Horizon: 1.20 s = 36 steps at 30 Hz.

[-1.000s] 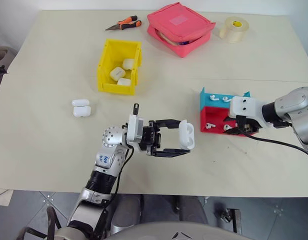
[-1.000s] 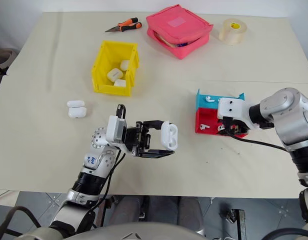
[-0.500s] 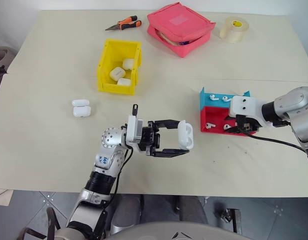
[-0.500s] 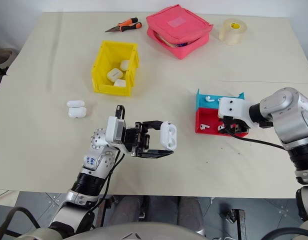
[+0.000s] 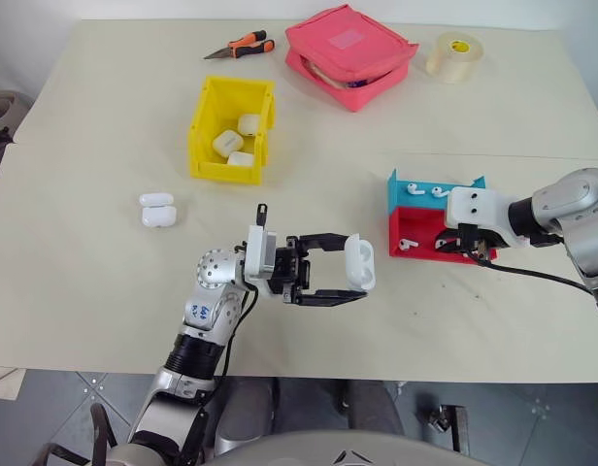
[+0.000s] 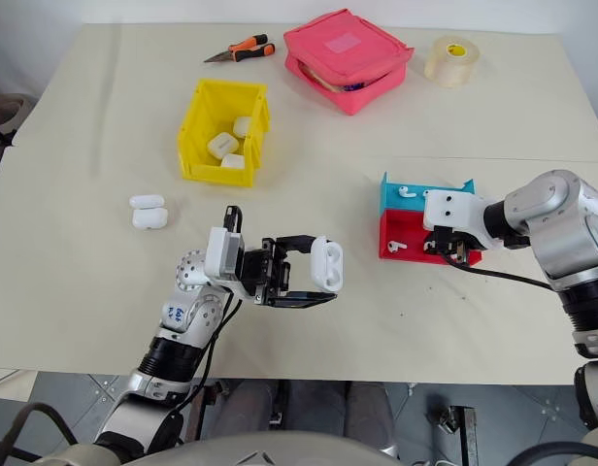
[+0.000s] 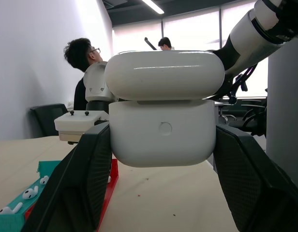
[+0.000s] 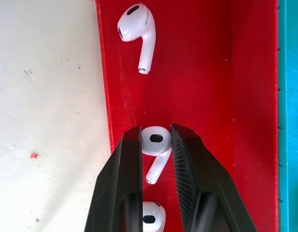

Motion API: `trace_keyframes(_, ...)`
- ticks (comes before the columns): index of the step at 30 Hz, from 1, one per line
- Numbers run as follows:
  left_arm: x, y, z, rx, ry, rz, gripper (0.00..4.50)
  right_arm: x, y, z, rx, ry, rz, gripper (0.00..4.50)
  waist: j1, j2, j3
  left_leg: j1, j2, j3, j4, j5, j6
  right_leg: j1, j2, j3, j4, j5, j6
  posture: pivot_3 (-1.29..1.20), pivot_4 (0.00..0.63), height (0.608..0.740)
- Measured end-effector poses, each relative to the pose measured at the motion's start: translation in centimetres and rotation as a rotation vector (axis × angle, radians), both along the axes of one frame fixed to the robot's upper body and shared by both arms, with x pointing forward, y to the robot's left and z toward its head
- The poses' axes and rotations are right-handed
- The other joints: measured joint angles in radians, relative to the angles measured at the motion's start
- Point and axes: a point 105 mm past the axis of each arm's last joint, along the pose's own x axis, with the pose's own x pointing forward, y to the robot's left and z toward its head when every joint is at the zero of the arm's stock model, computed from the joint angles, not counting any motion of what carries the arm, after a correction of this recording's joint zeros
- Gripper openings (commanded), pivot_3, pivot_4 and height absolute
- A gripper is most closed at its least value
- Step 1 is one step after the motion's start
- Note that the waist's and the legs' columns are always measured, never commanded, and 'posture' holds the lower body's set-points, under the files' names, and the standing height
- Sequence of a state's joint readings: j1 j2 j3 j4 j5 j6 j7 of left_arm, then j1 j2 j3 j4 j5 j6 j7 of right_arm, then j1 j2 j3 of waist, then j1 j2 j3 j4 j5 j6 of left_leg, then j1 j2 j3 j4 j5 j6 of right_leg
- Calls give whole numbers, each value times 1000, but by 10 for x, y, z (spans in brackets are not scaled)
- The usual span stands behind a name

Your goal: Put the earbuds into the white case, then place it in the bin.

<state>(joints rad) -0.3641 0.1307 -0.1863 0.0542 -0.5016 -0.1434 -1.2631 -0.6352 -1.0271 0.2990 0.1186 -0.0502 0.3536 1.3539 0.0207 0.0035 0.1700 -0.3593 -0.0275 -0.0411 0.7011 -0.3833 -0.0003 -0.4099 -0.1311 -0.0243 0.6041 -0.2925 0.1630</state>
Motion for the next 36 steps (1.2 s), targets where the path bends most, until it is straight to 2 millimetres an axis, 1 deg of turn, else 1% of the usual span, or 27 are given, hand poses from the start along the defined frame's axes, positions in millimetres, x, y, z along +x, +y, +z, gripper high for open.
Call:
trace_keyframes(2,0,0,0,1,1,1,2790,-1,1,0,7,1,-3,469,0,0,0,0,0,0,0,0,0,0,0,0,0,0,0,0,150,740)
trace_keyframes(4,0,1,-2,3,4,0,2790,-5,3,4,60,-6,-18,469,3,0,0,0,0,0,0,0,0,0,0,0,0,0,0,0,150,740)
trace_keyframes(6,-1,0,-2,4,3,-6,2790,-13,8,15,160,-40,-10,469,6,0,0,-1,-1,-2,0,0,0,0,-1,-1,0,0,0,0,150,740)
trace_keyframes(9,0,0,0,8,-10,-20,2790,-27,15,40,306,-143,36,469,7,0,0,-2,-1,-2,1,0,0,0,-1,-2,0,0,0,0,150,740)
trace_keyframes(12,5,-3,7,-57,25,-37,2790,-47,26,69,619,-369,37,469,10,0,0,-2,-1,-4,1,0,0,1,-1,-4,1,0,0,0,150,740)
trace_keyframes(14,7,-7,8,-68,35,-55,2790,-58,28,80,751,-451,-4,469,8,0,0,-2,-2,-4,2,0,0,1,-2,-4,2,0,0,0,150,740)
trace_keyframes(15,7,-8,8,-66,37,-64,2790,-67,30,89,847,-506,-26,469,7,0,0,-2,-2,-4,2,0,0,1,-1,-4,2,0,0,0,150,740)
trace_keyframes(17,9,-10,8,-64,47,-75,2790,-84,39,98,972,-553,-40,469,6,0,0,-1,-2,-4,2,0,0,1,-1,-4,3,0,0,0,150,740)
trace_keyframes(19,10,-12,8,-60,66,-91,2790,-97,49,99,1068,-562,-68,469,3,0,0,-1,-2,-3,2,0,0,1,-1,-3,4,0,0,0,150,740)
trace_keyframes(21,9,-13,8,-50,75,-115,2790,-103,59,100,1137,-567,-97,469,-1,0,0,1,-2,-1,1,0,0,1,-1,0,5,0,0,0,150,740)
trace_keyframes(23,9,-13,9,-42,92,-133,2790,-110,77,97,1211,-545,-91,469,0,0,0,2,-2,-1,1,0,0,1,0,0,5,0,0,0,150,740)
trace_keyframes(25,10,-12,9,-27,106,-147,2790,-116,94,92,1251,-514,-70,469,0,0,0,2,-2,-1,1,1,0,1,0,1,5,0,0,0,150,740)
trace_keyframes(27,12,-11,13,-15,100,-152,2790,-120,109,86,1251,-488,-33,469,0,0,0,2,-3,-1,1,1,1,1,0,2,5,0,0,0,150,740)
trace_keyframes(31,14,-9,13,-6,121,-159,2790,-120,120,82,1261,-493,-8,469,2,0,0,2,-4,-1,0,1,1,1,0,2,5,0,0,0,150,740)
trace_keyframes(34,14,-9,12,-3,129,-162,2790,-121,124,83,1280,-502,6,469,1,0,0,2,-4,-1,0,1,1,1,0,2,5,0,0,0,150,740)
trace_keyframes(36,14,-9,13,-3,131,-164,2790,-118,124,81,1283,-512,2,469,1,0,0,2,-4,-1,0,1,1,1,0,2,5,0,0,0,150,740)
